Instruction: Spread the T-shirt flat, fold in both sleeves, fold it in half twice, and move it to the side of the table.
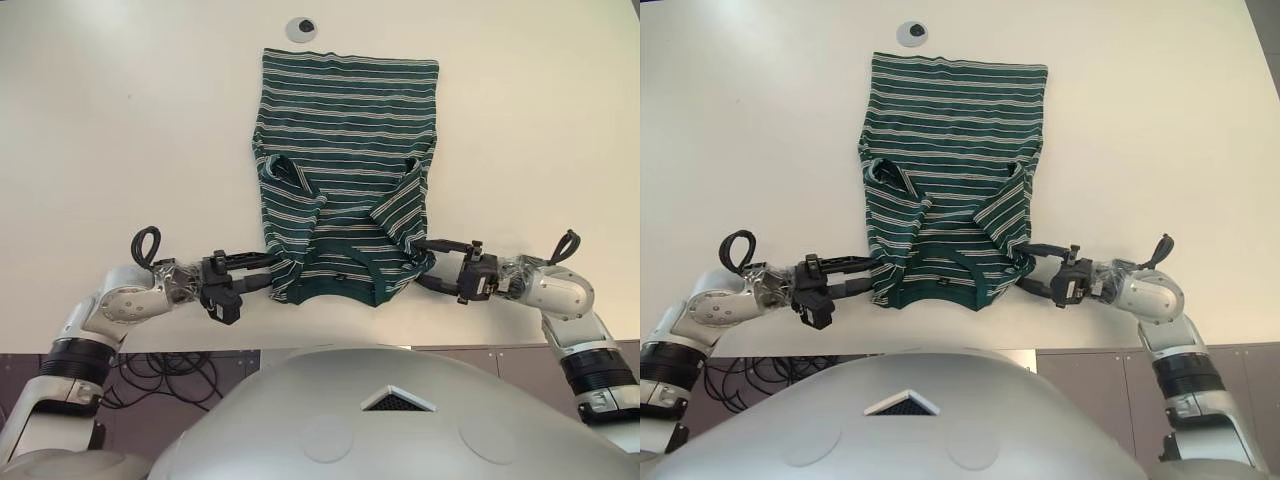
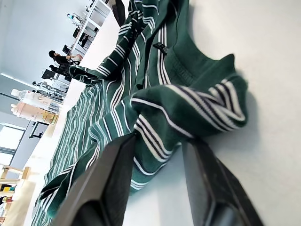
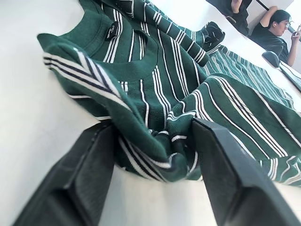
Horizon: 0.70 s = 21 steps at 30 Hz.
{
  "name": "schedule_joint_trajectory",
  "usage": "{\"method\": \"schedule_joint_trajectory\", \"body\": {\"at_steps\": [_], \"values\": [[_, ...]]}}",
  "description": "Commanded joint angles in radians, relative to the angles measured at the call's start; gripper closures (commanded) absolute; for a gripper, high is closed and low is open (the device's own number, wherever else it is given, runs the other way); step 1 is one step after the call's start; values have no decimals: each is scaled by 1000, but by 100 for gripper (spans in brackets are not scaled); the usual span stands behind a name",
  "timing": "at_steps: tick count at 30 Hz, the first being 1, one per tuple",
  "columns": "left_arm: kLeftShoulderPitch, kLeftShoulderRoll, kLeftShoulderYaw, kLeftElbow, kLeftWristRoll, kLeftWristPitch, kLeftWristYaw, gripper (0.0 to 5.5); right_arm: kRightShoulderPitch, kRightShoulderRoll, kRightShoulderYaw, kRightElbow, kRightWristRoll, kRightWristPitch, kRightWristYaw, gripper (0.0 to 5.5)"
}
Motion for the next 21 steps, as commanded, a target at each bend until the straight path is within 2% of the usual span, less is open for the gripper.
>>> {"method": "schedule_joint_trajectory", "body": {"at_steps": [1,10,13,18,21], "values": [[64,-16,-115,36,97,99,-52,424,12,-32,42,33,-71,33,8,377],[65,-2,-149,17,83,121,-38,483,-3,-69,51,33,-78,29,-14,533],[57,7,-177,9,36,142,-72,500,-2,-76,51,19,-62,41,-13,543],[93,81,-242,-126,-227,296,-186,542,15,-103,51,-59,68,138,48,544],[149,199,-279,-360,-588,603,-352,550,92,-199,39,-281,362,416,162,545]]}}
